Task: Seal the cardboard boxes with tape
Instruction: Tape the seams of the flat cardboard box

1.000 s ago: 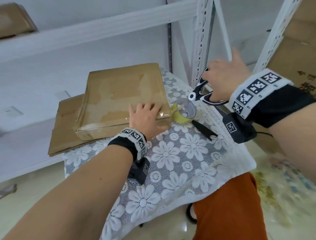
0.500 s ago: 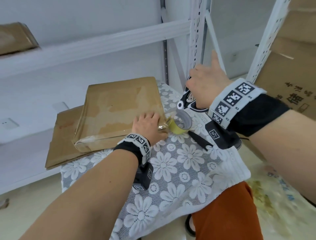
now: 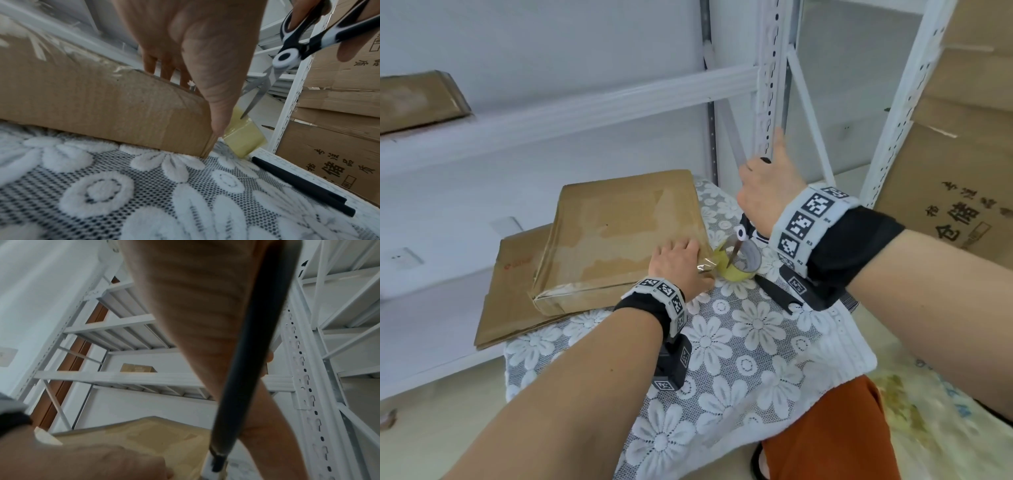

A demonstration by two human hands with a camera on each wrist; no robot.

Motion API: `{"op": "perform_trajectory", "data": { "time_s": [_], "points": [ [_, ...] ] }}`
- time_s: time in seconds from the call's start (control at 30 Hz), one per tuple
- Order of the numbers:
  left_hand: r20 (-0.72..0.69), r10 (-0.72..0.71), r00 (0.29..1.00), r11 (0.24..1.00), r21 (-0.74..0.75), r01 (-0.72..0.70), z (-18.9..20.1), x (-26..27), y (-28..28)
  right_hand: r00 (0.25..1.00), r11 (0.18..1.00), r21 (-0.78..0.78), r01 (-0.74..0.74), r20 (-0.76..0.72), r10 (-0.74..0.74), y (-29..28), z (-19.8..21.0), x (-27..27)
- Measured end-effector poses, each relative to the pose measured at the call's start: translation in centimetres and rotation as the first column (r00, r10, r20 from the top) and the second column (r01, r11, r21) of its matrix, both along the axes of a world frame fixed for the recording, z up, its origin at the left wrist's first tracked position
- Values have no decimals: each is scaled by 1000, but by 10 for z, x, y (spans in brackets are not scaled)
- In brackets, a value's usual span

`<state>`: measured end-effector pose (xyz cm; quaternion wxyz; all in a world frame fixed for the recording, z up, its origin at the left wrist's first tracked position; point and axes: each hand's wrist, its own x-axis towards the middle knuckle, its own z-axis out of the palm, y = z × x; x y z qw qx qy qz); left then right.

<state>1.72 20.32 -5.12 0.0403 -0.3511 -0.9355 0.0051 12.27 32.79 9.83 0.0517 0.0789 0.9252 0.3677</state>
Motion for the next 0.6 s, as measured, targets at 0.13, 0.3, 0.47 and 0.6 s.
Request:
{"op": "perform_trajectory", "data": {
  "time_s": [0.13,0.3,0.47,0.6],
  "points": [
    [16,-1,1000,1000,1,1,2,1,2,998,1000,-16,25,60,-24,-5,-10,-13],
    [10,4,1000,1000,12,-4,3,2,2,993,998,-43,47,110,-42,-20,-13,-30],
    [-18,10,1000,999,36,-10,3,6,3,996,990,-125,67,61,-60,-13,-9,-33],
    [-11,37,999,999,25,-36,5,11,9,994,1000,-1,24,103,-24,-6,-16,-29]
  ]
}}
